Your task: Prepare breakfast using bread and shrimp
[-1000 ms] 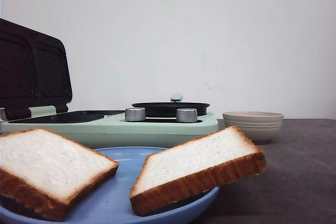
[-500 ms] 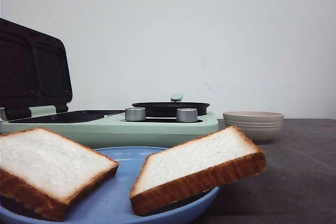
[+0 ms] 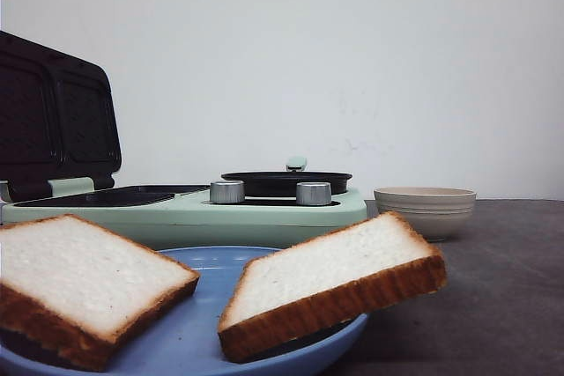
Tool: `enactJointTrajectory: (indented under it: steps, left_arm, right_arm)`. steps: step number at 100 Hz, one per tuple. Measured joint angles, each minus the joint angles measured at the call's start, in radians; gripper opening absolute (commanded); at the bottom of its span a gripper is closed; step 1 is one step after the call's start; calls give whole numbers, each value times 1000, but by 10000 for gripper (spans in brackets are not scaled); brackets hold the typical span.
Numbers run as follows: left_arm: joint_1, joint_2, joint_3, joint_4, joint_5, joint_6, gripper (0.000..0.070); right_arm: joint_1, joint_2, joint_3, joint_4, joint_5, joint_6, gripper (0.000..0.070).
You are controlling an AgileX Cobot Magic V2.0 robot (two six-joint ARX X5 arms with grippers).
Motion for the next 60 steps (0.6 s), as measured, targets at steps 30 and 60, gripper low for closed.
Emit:
enactJointTrajectory:
  steps: [30, 60]
  left_arm:
    - [0, 50, 6, -138, 76, 0, 30]
    - [0, 67, 6, -267, 163, 45, 416]
  right_arm:
    - [0, 54, 18, -3, -40, -24, 0]
    - [0, 55, 18, -8, -140, -63, 286]
